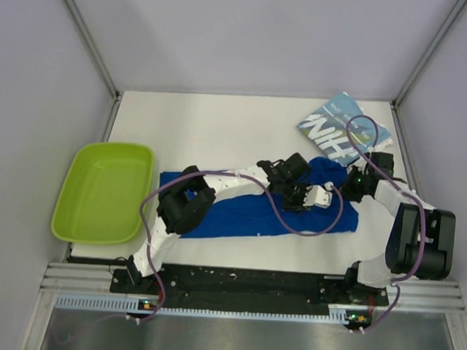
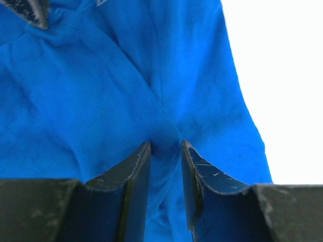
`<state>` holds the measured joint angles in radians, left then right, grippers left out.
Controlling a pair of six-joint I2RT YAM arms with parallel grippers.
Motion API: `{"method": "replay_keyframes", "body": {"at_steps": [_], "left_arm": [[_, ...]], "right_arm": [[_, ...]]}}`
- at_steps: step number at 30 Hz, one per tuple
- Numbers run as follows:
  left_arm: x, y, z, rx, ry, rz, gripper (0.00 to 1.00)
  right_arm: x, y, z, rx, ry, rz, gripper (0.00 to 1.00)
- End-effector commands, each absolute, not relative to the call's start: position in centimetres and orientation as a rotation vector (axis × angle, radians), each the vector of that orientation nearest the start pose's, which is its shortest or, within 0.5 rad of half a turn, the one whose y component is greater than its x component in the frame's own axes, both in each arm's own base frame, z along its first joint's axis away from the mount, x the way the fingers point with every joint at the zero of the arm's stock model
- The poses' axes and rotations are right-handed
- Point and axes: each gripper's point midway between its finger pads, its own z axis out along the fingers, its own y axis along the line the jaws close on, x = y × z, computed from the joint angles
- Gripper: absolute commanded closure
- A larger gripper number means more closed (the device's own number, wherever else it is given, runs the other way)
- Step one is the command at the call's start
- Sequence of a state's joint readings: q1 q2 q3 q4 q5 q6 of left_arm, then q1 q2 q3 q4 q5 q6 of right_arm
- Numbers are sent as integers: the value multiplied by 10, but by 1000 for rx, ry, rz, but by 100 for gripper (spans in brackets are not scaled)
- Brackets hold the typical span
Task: Fold and stack the t-shirts
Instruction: Fold the other side of the tshirt into a rectangle
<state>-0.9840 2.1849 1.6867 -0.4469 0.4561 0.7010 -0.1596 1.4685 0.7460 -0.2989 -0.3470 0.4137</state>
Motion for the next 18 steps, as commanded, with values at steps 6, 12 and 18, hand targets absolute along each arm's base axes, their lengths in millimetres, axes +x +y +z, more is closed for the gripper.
{"method": "replay_keyframes", "body": {"at_steps": [6, 12, 18], "left_arm": [[215, -485, 62, 2049, 1442, -919, 72], [238, -480, 42, 2032, 1482, -740, 87], [241, -478, 48, 2043, 1476, -708, 100]], "right_arm": [[322, 26, 56, 576, 2457, 568, 100], [321, 26, 59, 572, 2455, 569, 100], [320, 25, 71, 558, 2433, 558, 100]]}}
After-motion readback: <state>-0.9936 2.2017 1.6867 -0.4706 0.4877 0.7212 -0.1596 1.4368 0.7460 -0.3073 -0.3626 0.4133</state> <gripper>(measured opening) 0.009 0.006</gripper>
